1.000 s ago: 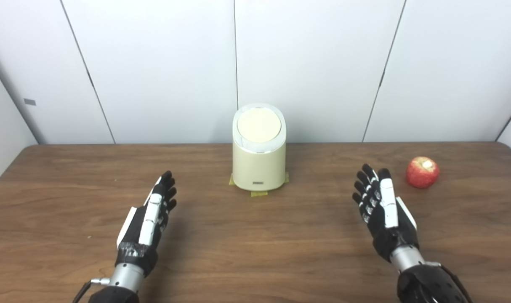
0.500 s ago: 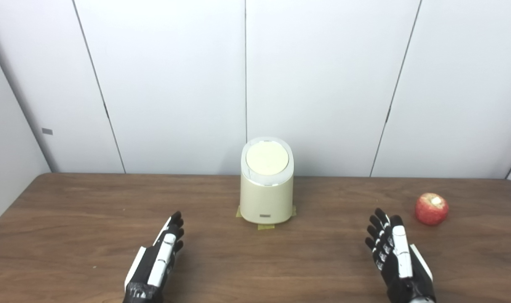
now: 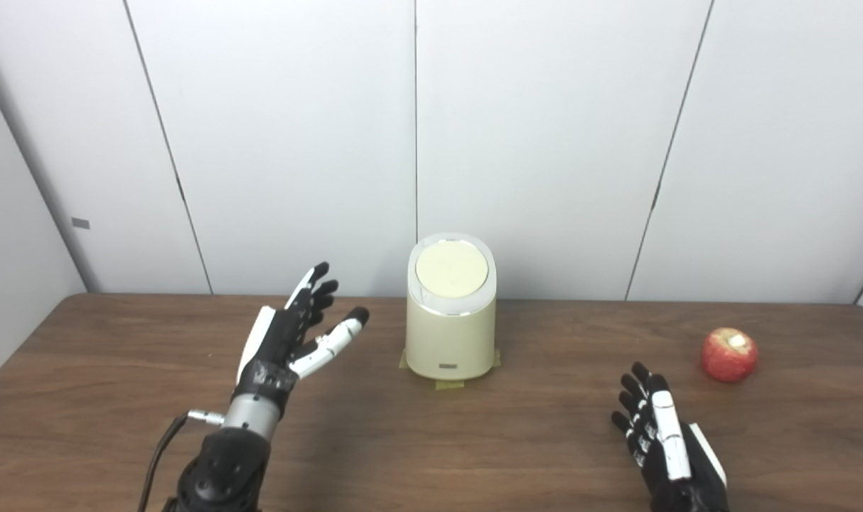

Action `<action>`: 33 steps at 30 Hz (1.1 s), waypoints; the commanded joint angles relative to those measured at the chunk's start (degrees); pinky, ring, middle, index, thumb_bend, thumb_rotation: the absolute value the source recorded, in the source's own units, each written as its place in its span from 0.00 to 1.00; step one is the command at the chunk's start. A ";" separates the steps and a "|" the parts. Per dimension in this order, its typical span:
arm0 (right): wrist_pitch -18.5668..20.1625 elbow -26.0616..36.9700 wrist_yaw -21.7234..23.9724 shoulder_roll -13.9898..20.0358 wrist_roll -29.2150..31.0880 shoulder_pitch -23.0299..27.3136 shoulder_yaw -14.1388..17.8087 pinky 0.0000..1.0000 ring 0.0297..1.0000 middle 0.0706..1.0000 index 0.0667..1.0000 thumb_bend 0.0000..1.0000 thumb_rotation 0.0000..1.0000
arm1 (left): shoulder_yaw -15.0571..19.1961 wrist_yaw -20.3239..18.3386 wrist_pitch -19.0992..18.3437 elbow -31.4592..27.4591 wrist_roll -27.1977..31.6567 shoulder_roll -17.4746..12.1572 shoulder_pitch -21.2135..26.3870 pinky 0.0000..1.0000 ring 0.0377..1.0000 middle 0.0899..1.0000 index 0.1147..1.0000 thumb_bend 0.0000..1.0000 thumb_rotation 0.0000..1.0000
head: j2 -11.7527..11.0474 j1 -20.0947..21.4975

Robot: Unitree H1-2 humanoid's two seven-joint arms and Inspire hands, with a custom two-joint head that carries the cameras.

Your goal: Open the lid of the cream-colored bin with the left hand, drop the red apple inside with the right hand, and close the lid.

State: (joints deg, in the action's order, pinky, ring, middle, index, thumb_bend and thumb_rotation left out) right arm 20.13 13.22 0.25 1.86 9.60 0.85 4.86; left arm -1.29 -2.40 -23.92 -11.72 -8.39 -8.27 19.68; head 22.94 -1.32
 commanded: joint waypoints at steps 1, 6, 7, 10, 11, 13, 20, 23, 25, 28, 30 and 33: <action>-2.66 0.79 -0.02 -0.28 -0.31 1.81 -0.04 0.96 0.99 0.98 0.99 0.54 0.94 | 1.00 0.55 -0.38 0.18 0.64 0.58 5.44 0.89 0.90 0.91 0.98 0.63 0.41 | -0.01 0.09; -3.60 0.18 0.14 -0.42 -0.36 2.05 0.09 0.96 0.99 0.99 0.99 0.54 0.90 | 1.43 1.22 -0.68 4.85 1.06 2.00 11.72 0.85 0.91 0.91 0.98 0.65 0.33 | -0.48 0.19; -3.80 0.01 0.17 -0.38 -0.45 2.09 0.08 0.95 0.99 0.99 0.99 0.54 0.90 | 1.11 1.36 -0.91 5.99 0.51 2.05 12.95 0.85 0.91 0.91 0.97 0.67 0.32 | -0.48 0.19; -4.45 -0.41 0.15 -0.16 -1.08 2.16 -0.11 0.95 0.99 0.98 0.98 0.52 0.90 | 0.03 1.84 -1.55 9.26 -0.99 2.30 16.16 0.88 0.90 0.91 0.96 0.71 0.29 | -0.62 0.17; -4.42 -0.47 -0.03 -0.22 -1.20 2.21 -0.05 0.94 0.99 0.98 0.97 0.51 0.91 | -0.47 2.03 -1.44 10.64 -1.67 2.37 17.29 0.88 0.90 0.92 0.96 0.73 0.27 | -0.62 0.17; -4.48 -0.56 -0.23 -0.28 -1.55 2.28 -0.05 0.93 0.97 0.97 0.95 0.51 0.90 | -1.02 2.22 -1.26 12.56 -2.31 2.48 18.82 0.87 0.90 0.92 0.96 0.75 0.26 | -0.54 0.25; -4.55 -0.71 -0.28 -0.32 -2.60 2.33 -0.48 0.92 0.97 0.96 0.93 0.48 0.95 | -2.04 2.40 2.72 20.46 -1.57 3.11 24.15 0.84 0.90 0.91 0.95 0.80 0.20 | -0.44 0.93; -4.39 -0.97 -0.05 -0.42 -2.25 2.54 -0.57 0.93 0.97 0.96 0.93 0.46 0.95 | -2.85 1.88 3.53 23.70 -1.53 2.98 26.23 0.82 0.90 0.92 0.95 0.82 0.18 | -0.55 1.29; -4.39 -1.11 -0.22 -0.49 -2.56 2.65 -0.75 0.93 0.98 0.97 0.94 0.47 0.95 | -3.55 1.46 3.14 25.12 -1.77 2.81 27.25 0.83 0.91 0.93 0.97 0.82 0.16 | -0.60 1.47; -4.33 -1.39 -0.57 -0.80 -2.72 2.85 -0.83 0.91 0.97 0.96 0.93 0.45 0.91 | -4.38 1.24 3.27 27.21 -2.02 2.69 28.41 0.82 0.91 0.95 0.98 0.84 0.11 | -0.83 1.74; -4.47 -1.70 -0.36 -0.83 -2.48 2.93 -0.81 0.92 0.97 0.96 0.93 0.43 0.89 | -5.22 1.05 3.68 28.54 -2.37 2.56 28.93 0.81 0.91 0.95 0.98 0.84 0.09 | -0.97 1.71; -4.84 -2.13 -0.02 -1.01 -1.85 3.10 -0.70 0.93 0.98 0.96 0.93 0.42 0.88 | -5.74 0.95 3.94 30.12 -2.22 2.71 29.10 0.82 0.92 0.95 0.98 0.85 0.08 | -1.00 1.70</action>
State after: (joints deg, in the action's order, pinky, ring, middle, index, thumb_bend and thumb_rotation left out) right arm 17.49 10.51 -0.38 1.11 7.08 2.00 4.13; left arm -6.96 -1.56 -21.92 18.84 -10.05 -5.33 44.99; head 21.97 0.35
